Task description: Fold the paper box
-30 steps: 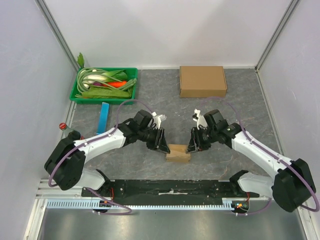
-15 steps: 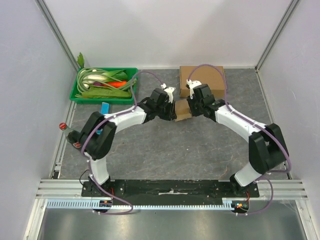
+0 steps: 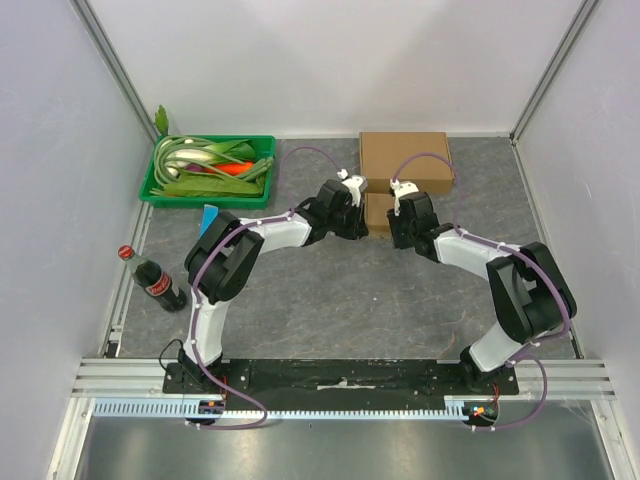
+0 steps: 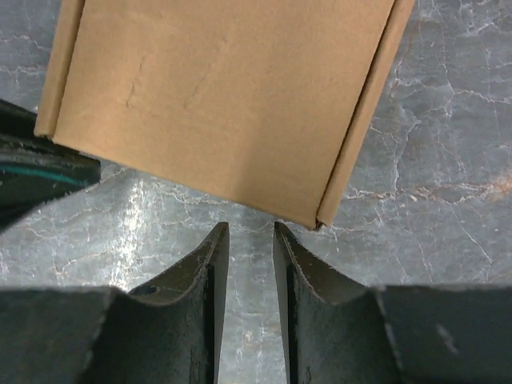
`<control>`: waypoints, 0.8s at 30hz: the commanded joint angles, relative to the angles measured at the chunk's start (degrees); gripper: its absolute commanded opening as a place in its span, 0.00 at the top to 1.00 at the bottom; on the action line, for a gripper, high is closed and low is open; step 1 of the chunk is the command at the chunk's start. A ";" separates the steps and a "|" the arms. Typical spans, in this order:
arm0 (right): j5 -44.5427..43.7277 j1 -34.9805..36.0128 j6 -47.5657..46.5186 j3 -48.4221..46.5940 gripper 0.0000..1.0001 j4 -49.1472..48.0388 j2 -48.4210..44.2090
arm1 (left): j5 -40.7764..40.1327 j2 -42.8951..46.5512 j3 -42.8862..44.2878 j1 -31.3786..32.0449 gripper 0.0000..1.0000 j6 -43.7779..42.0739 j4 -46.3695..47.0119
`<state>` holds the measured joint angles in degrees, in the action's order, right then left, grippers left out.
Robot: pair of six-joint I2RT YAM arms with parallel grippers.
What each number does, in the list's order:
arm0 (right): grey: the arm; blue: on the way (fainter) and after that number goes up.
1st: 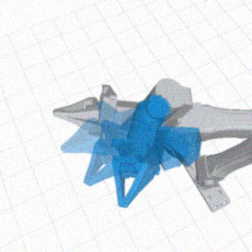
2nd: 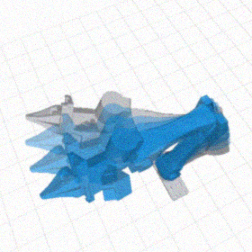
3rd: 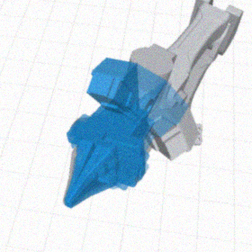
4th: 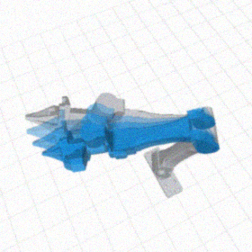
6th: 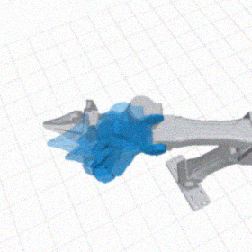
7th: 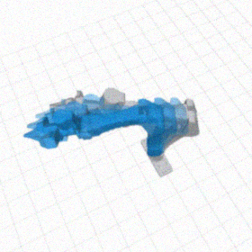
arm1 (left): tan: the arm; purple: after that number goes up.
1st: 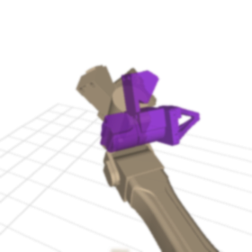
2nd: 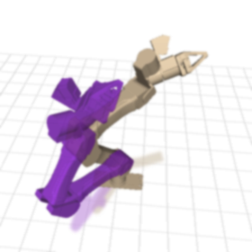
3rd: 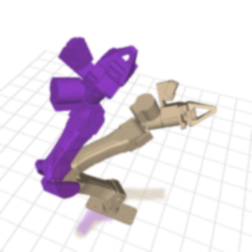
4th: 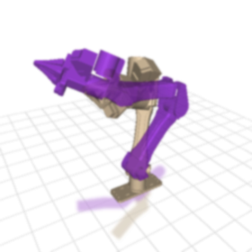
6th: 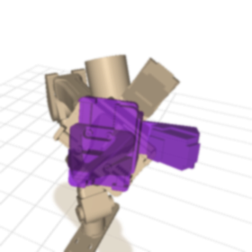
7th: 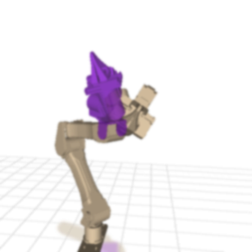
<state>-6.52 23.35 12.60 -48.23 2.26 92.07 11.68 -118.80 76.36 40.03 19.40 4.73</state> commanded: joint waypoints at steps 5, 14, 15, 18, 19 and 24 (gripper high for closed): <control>1.34 -1.21 0.58 -3.45 0.64 -4.28 1.80 | 3.96 -0.99 3.62 0.75 0.70 2.57 4.15; -1.65 -1.21 3.48 -6.43 0.33 11.94 -12.25 | -13.74 14.89 -3.66 0.40 0.47 3.79 -7.97; -3.04 -1.21 5.48 -7.66 0.30 18.59 -16.79 | -15.27 21.53 -6.37 0.05 0.47 6.33 -10.68; -4.72 -1.21 6.48 -9.24 0.18 29.94 -28.20 | -16.44 37.99 -13.13 -0.04 0.46 8.11 -9.49; -5.60 -1.21 6.56 -9.69 0.16 32.08 -31.57 | -12.86 41.60 -13.86 -0.04 0.46 7.85 -9.13; -0.09 -1.21 5.60 -15.12 0.02 37.02 -51.59 | -0.71 60.32 -13.70 0.66 0.44 5.30 -7.80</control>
<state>-9.41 22.24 18.02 -58.08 30.83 51.20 3.27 -68.45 62.52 40.07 24.62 -4.93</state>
